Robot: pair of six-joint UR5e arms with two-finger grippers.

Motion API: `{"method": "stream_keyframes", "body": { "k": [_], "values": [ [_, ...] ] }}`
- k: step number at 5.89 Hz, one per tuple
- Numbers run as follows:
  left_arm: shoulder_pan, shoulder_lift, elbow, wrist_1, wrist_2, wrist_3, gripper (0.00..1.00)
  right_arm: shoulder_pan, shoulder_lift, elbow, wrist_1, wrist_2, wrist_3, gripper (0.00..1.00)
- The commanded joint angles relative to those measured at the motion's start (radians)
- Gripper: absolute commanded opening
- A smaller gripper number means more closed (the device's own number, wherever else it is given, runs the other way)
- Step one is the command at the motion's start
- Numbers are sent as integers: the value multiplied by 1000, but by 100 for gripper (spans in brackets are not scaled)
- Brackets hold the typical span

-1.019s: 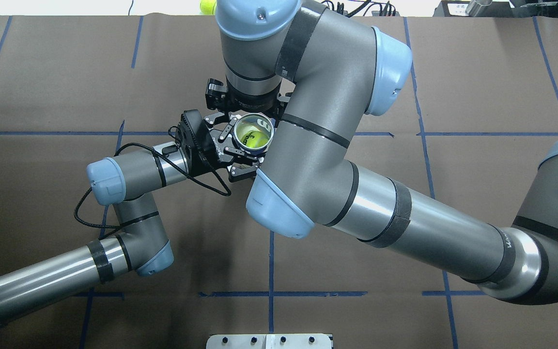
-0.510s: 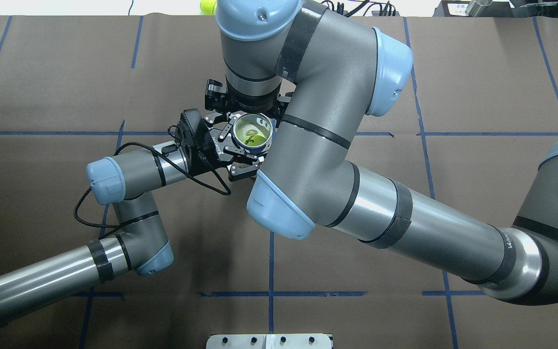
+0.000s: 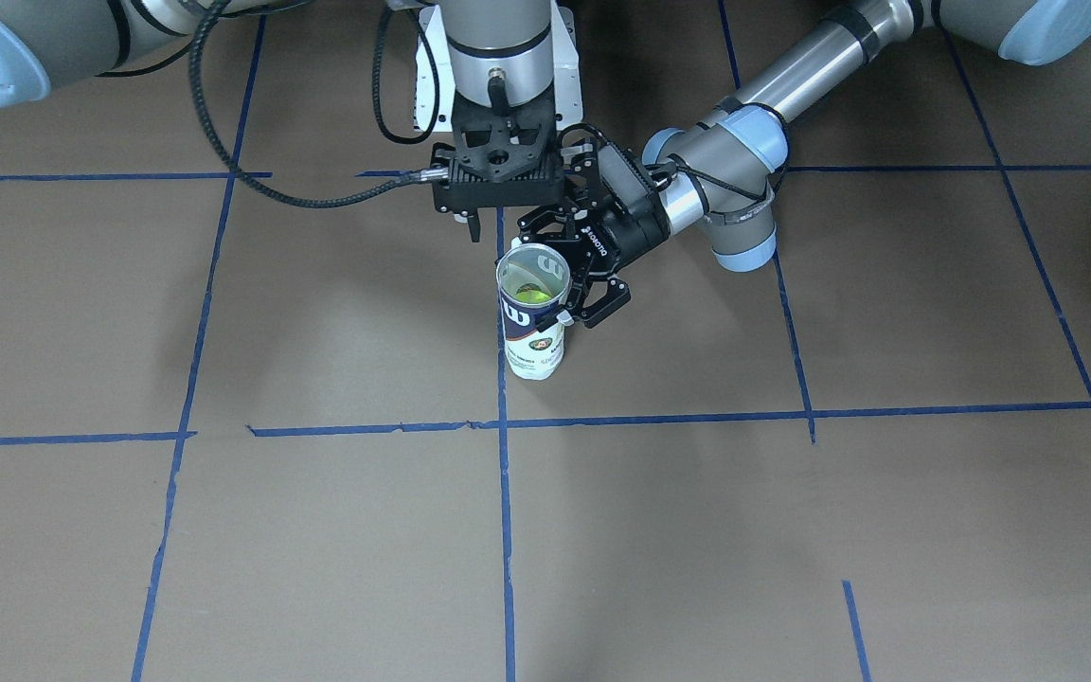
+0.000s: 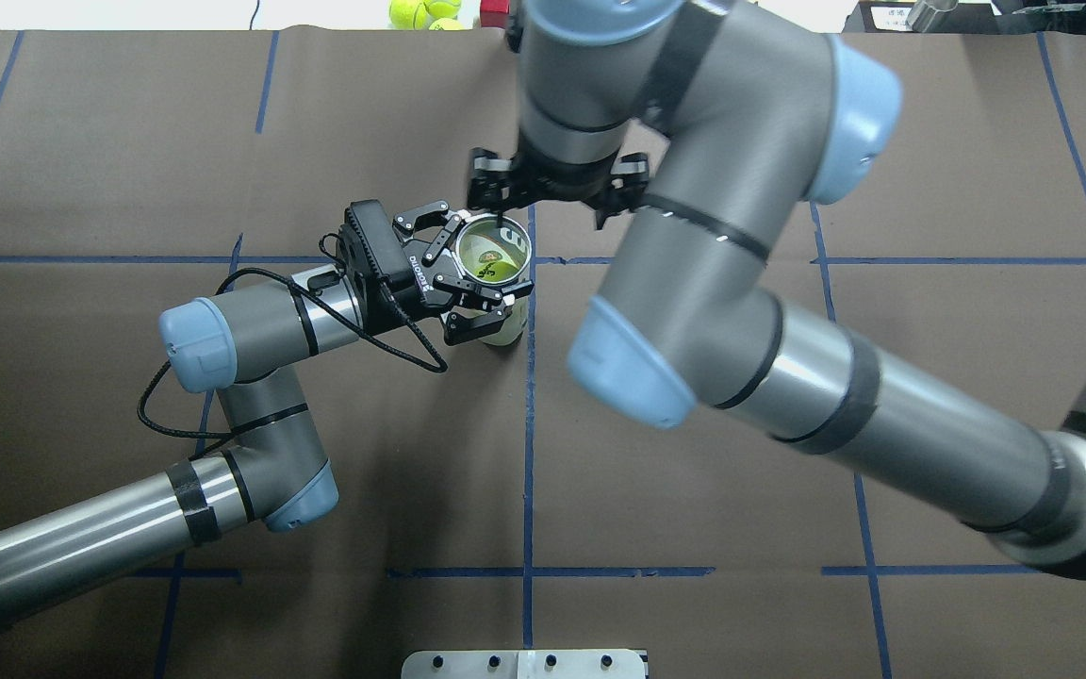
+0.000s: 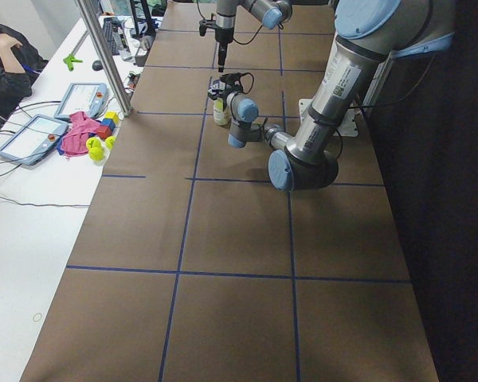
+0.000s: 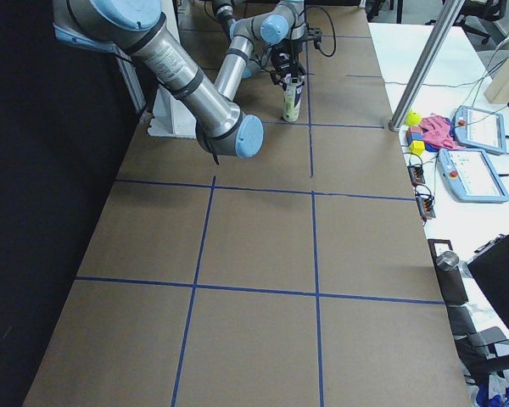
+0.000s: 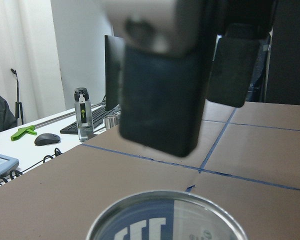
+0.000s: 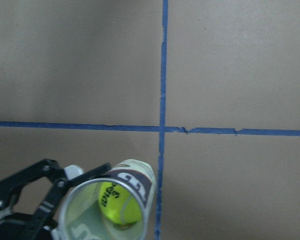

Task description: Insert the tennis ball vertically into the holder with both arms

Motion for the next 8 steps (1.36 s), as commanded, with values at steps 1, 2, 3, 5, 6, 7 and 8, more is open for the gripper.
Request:
{"method": "stream_keyframes", "body": {
  "k": [1,2,3,5,6,7,8],
  "values": [
    [-27,2,-41,0,-1,-69,90,85,-122,83,0,70,-144,100],
    [-33,4,-64,0,-1,-71,90,125,-177,105,2,96,-216,100],
    [-50,4,-66,2,-1,-73,90,166,-226,108,6,115,-311,100],
    [-123,7,-67,29,-4,-71,90,274,-352,111,9,127,-565,100],
    [-153,30,-70,67,-8,-71,90,343,-419,111,9,150,-698,100],
    [-183,76,-70,72,-8,-70,90,424,-485,111,11,194,-830,100],
    [-217,118,-70,109,-11,-70,90,508,-556,110,11,231,-973,100]
  ]
}}
